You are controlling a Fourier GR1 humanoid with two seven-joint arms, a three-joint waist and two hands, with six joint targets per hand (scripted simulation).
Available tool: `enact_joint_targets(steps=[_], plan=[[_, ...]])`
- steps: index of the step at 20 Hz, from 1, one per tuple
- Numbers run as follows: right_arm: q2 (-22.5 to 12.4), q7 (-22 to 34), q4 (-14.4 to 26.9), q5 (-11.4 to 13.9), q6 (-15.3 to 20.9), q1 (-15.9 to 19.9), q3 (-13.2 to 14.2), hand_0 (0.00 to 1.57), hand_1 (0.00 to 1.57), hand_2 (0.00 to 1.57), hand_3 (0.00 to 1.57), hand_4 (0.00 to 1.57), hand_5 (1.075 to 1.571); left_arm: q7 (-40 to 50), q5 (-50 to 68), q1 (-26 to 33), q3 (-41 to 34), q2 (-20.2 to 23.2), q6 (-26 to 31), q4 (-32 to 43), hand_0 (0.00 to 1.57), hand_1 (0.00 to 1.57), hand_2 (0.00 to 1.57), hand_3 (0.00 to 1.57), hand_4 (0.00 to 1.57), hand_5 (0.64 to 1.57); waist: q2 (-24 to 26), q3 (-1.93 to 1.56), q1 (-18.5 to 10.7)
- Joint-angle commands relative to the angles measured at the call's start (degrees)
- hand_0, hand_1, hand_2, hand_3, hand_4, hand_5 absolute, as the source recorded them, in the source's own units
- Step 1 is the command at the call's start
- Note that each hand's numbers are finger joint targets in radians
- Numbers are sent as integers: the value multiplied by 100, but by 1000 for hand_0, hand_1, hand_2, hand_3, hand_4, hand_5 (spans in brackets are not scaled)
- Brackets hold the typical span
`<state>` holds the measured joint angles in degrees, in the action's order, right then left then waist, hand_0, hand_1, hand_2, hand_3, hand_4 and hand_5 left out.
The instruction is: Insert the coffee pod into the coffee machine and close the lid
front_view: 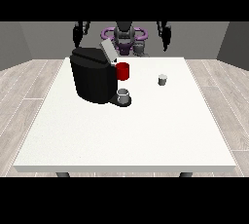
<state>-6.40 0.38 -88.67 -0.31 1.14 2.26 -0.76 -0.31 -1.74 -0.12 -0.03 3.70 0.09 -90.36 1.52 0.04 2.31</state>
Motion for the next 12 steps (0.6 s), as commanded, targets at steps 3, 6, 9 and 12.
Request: enact_joint_targets(steps=[3, 6, 9, 12], plan=[[152, -61, 139, 92, 118, -226, 49, 0, 0, 0, 0, 128, 1571, -833, 79, 590, 264, -137, 396, 119, 0, 0, 0, 0, 319, 1571, 63, -3, -338], [-10, -277, 337, -115, -295, -441, 160, 0, 0, 0, 0, 128, 1571, -996, 328, 250, -103, 93, 588, 121, 0, 0, 0, 0, 319, 1571, -1, -4, -228], [422, -847, 291, -77, 579, -115, 563, 0, 0, 0, 0, 95, 1571, -1325, 423, 49, -253, 66, 578, 252, 0, 0, 0, 0, 273, 1571, -171, -4, -163], [605, -888, 79, -23, 630, -403, 337, 0, 0, 0, 0, 145, 1571, -1357, 453, 83, -534, 457, 854, 543, 0, 0, 0, 0, 240, 1571, -71, -4, -86]])
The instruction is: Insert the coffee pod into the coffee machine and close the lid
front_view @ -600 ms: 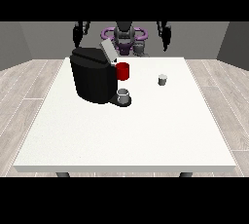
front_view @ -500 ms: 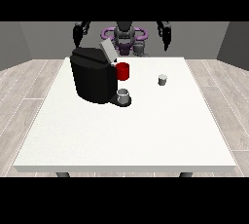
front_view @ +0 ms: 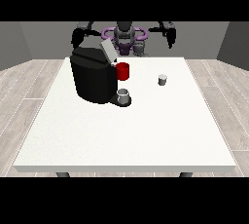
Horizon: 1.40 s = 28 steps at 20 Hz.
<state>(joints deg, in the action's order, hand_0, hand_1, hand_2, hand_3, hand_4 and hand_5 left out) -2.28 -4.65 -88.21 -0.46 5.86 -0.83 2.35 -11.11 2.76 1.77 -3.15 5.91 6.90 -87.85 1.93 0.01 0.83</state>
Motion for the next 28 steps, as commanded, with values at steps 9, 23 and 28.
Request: enact_joint_targets(steps=[9, 23, 28], plan=[[-9, 3, -116, -275, -140, 357, 94, 0, 0, 0, 0, 168, 1571, 544, -505, -1139, -586, 1178, 244, 742, 0, 0, 0, 0, 0, 1571, -470, 0, 430], [220, 254, -219, 67, 319, 980, -316, 0, 0, 0, 0, 358, 1571, 311, -876, -2456, -894, 1631, 338, 3088, 0, 0, 0, 0, 0, 1571, -1236, 3, 737], [-87, 259, 402, -4, 81, 995, 29, 0, 0, 0, 0, 371, 1571, 511, -1384, -2508, -493, 1434, 66, 3250, 0, 0, 0, 0, 0, 1571, -1037, -1, 560]])
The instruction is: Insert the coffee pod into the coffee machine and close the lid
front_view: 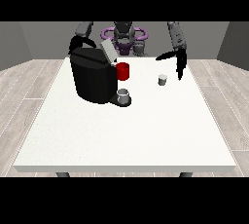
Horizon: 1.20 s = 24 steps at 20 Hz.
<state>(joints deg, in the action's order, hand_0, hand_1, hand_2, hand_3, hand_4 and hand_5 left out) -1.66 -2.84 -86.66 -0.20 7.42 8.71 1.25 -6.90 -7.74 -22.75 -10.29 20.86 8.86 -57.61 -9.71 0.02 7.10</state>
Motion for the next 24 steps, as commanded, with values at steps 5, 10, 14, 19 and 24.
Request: enact_joint_targets(steps=[5, 10, 14, 19, 24], plan=[[53, -189, 458, 133, 179, 294, 72, 0, 0, 0, 0, 422, 1571, -153, -627, -473, 267, 92, -171, 784, 0, 0, 113, 0, 0, 1571, -260, -1, 33], [-63, -253, 565, 227, 128, 243, 62, 0, 0, 0, 0, 356, 1571, -546, -883, -521, 265, 110, -367, 1288, 223, 223, 529, 222, 0, 1571, -319, 0, 67], [112, 415, 191, 214, 243, 387, -125, 0, 0, 0, 0, 386, 1571, -205, -1114, -729, 278, 143, -522, 1776, 807, 807, 847, 501, 0, 1571, -99, 1, 181], [53, 291, 334, 182, 161, 263, -90, 0, 0, 0, 0, 434, 1571, -413, -1668, -634, 647, 173, -754, 1925, 580, 580, 719, 472, 0, 1571, -74, 0, 179], [-42, -131, 789, 44, 208, 684, 266, 0, 0, 0, 0, 487, 1571, -535, -2036, -999, 777, 252, -1118, 1868, 608, 608, 745, 483, 0, 1571, -464, -2, 29]])
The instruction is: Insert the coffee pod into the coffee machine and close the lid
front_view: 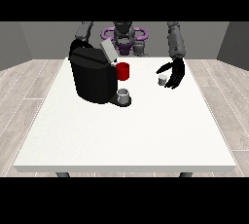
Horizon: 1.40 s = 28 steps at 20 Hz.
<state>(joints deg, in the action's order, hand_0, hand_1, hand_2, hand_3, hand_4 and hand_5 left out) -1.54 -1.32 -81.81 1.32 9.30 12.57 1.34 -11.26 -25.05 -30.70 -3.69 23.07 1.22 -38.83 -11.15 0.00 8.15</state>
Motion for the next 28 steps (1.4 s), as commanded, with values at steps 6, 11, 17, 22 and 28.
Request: enact_joint_targets(steps=[6, 11, 17, 22, 28], plan=[[104, -132, -147, -97, -158, -279, -137, 0, 0, 0, 0, 492, 1571, -246, -477, -220, -33, -67, -793, 506, 686, 686, 849, 651, 288, 1571, 50, 2, 230], [-74, 328, -327, -161, -78, -45, 28, 0, 0, 0, 0, 535, 1571, -610, -638, -349, -87, 114, -953, 769, 920, 920, 1042, 829, 361, 1571, 1, 3, 202], [71, -160, 32, -206, -28, 42, 79, 0, 0, 0, 0, 424, 1571, -355, -1048, -555, 149, 182, -988, 874, 1028, 1028, 1112, 890, 287, 1571, -154, 0, 130], [-33, 153, -54, -292, -21, 117, 170, 0, 0, 0, 0, 438, 1571, -1088, -919, -622, -18, 233, -884, 931, 1317, 1317, 1430, 1407, 548, 1571, -119, 2, 76], [-23, -304, 729, -233, -193, -89, 149, 0, 0, 0, 0, 468, 1571, -495, -951, -1219, 284, -81, -63, 397, 1388, 1388, 1408, 1353, 583, 1571, 535, -4, -57]])
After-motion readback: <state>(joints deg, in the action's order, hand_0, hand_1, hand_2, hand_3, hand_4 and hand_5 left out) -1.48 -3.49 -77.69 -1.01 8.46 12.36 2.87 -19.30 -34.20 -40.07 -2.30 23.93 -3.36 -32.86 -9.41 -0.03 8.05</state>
